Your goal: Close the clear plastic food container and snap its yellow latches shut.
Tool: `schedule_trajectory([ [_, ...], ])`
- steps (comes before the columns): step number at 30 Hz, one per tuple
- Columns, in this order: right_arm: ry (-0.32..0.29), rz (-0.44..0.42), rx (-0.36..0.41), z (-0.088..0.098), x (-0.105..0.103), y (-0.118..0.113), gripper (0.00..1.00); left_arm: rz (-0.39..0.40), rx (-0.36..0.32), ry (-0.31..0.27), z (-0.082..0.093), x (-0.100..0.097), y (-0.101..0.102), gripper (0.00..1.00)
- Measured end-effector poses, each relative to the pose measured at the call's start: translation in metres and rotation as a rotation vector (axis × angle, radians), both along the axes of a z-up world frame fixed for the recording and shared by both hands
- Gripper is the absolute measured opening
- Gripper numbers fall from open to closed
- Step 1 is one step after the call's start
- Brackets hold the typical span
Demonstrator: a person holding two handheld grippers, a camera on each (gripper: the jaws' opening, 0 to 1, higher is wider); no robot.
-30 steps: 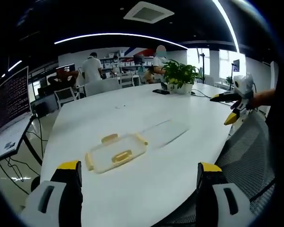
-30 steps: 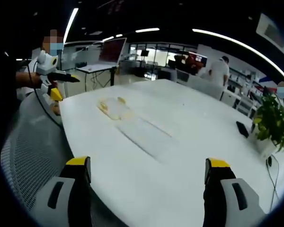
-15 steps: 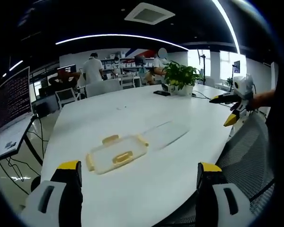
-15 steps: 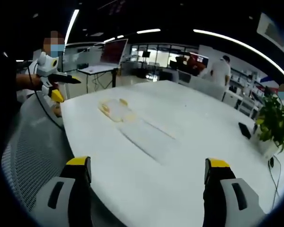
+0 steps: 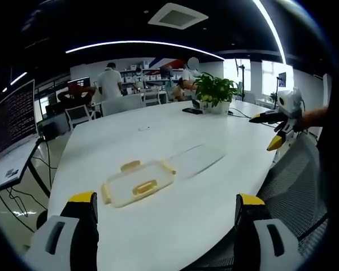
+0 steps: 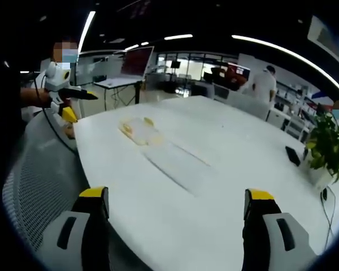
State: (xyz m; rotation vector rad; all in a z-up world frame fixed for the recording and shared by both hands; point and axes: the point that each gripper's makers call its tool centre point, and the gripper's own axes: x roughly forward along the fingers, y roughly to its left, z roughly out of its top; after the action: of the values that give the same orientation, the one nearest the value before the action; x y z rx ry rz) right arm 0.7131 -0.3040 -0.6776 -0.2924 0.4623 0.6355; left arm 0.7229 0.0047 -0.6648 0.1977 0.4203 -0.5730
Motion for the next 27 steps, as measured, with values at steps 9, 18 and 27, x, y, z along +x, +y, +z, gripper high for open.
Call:
schedule_trajectory([
  [9, 0.0, 0.002, -0.002, 0.0001, -0.0008, 0.0009, 0.97, 0.002, 0.001, -0.001, -0.0002, 0.0003, 0.0013, 0.99],
  [18, -0.001, 0.004, -0.003, 0.0008, -0.0004, 0.0018, 0.97, 0.0, 0.0, 0.0, 0.001, -0.0008, 0.0006, 0.99],
  [27, -0.004, -0.003, -0.008, 0.0041, 0.0008, -0.0012, 0.98, -0.001, -0.01, 0.001, 0.0058, -0.0017, -0.0025, 0.99],
])
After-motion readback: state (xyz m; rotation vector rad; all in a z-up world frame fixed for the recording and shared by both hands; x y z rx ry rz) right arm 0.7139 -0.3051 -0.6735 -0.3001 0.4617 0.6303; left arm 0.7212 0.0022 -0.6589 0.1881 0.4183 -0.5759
